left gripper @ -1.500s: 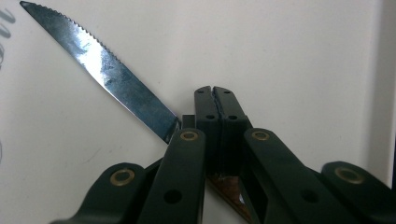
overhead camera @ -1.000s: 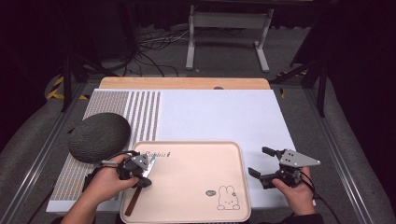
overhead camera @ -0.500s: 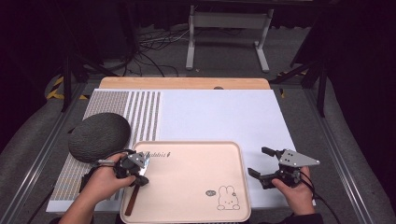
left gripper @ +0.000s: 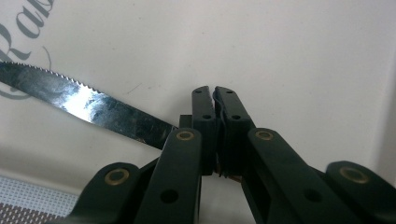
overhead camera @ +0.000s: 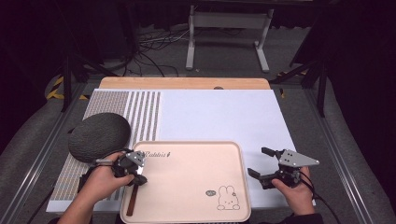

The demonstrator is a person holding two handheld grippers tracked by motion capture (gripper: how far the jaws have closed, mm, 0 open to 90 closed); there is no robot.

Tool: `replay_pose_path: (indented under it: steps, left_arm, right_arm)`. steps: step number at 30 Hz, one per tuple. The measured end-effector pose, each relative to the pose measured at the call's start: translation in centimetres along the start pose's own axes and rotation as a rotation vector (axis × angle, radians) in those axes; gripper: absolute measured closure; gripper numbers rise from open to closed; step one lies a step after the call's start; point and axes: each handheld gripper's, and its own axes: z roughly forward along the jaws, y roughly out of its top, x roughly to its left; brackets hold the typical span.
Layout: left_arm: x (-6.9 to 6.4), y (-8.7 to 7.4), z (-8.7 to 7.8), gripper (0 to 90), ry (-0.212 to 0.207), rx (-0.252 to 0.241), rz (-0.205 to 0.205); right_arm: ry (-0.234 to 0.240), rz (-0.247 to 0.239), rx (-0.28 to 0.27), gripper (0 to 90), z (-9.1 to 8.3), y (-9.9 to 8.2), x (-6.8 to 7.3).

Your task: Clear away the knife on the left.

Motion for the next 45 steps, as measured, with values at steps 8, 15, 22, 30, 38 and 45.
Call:
replay_pose_path:
  steps: [8, 15, 22, 30, 38, 45]
  left_arm:
    - [0.1, -0.1, -0.1, 87.1, 0.007, -0.006, -0.016]
    - [0.2, -0.2, -0.1, 86.7, 0.009, -0.008, -0.023]
    - [0.4, -0.2, -0.2, 86.0, 0.013, -0.012, -0.032]
    - [0.5, -0.4, -0.3, 84.9, 0.017, -0.017, -0.047]
    - [0.1, -0.2, -0.6, 70.8, 0.037, -0.025, -0.033]
    - [-1.4, 0.3, -2.6, 35.7, 0.084, -0.167, -0.033]
  right_arm:
    - [0.002, -0.003, 0.006, 4.4, 0.1, 0.0, 0.0]
    - [0.004, -0.005, 0.007, 4.4, 0.1, 0.0, 0.0]
    - [0.005, -0.004, 0.010, 4.4, 0.1, -0.1, 0.1]
    - [0.010, -0.007, 0.013, 4.4, 0.2, -0.1, 0.1]
    - [0.010, -0.008, 0.015, 4.4, 0.2, -0.1, 0.1]
    - [0.007, -0.008, 0.015, 4.4, 0.2, -0.1, 0.1]
